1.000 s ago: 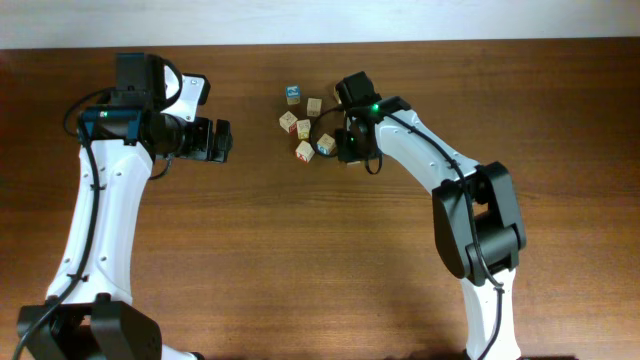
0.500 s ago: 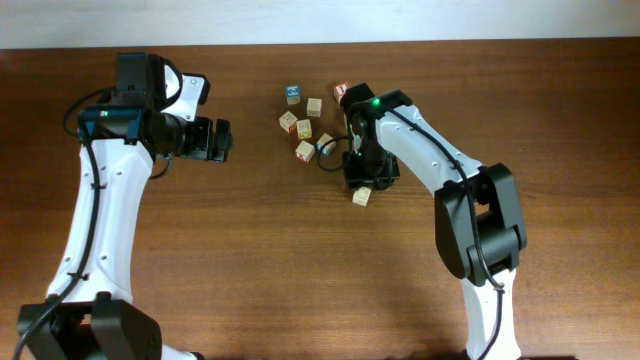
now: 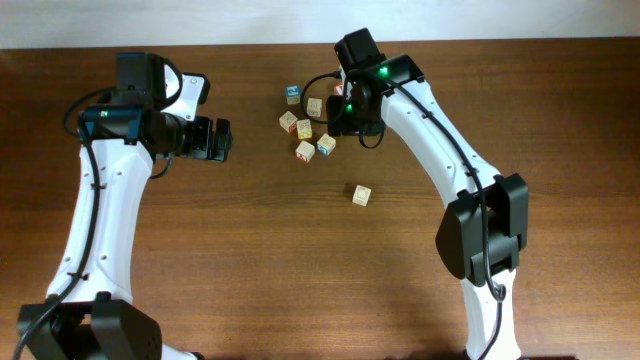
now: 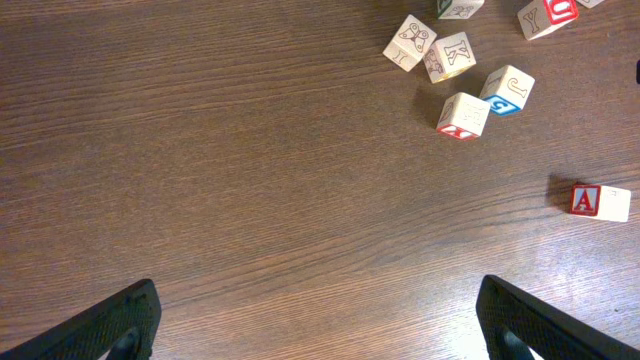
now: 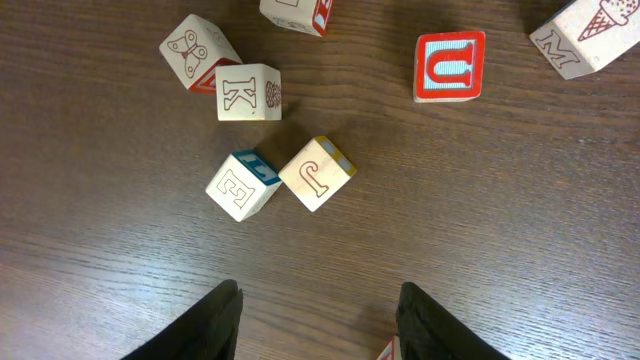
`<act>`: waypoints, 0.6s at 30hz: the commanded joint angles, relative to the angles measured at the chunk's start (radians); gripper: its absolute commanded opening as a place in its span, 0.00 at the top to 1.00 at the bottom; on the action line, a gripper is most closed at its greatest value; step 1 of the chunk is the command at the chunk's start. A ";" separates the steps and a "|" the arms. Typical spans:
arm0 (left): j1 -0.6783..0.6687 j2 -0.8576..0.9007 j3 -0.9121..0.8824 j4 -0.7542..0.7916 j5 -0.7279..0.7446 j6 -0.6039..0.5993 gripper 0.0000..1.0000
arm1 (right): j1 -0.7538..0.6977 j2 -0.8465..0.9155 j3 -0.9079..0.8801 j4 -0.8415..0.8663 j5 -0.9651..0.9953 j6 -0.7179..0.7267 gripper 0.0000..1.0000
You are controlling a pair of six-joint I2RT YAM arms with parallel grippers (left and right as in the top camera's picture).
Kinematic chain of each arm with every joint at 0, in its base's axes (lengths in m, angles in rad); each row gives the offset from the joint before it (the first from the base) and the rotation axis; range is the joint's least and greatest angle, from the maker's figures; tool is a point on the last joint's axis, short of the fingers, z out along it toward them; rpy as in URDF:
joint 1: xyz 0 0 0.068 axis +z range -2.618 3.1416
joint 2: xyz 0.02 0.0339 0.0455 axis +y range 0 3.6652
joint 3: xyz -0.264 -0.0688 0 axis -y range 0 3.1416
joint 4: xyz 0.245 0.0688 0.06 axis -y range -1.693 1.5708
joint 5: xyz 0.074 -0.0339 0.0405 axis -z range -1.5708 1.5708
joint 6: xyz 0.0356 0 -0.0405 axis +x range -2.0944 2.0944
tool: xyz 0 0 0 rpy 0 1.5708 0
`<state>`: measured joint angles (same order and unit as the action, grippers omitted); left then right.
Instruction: Rotate 3 blocks
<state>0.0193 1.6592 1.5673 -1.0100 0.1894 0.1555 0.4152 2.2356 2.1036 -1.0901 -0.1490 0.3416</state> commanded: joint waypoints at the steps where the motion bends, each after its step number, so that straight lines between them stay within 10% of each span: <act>1: 0.001 0.003 0.021 0.000 -0.003 -0.012 0.01 | 0.012 -0.021 0.014 0.005 -0.005 0.015 0.49; 18: 0.001 0.003 0.021 0.000 -0.003 -0.012 0.01 | 0.032 0.078 0.013 0.183 0.029 0.168 0.49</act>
<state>0.0193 1.6596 1.5673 -1.0100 0.1894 0.1551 0.4297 2.2780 2.1040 -0.9306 -0.1318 0.4992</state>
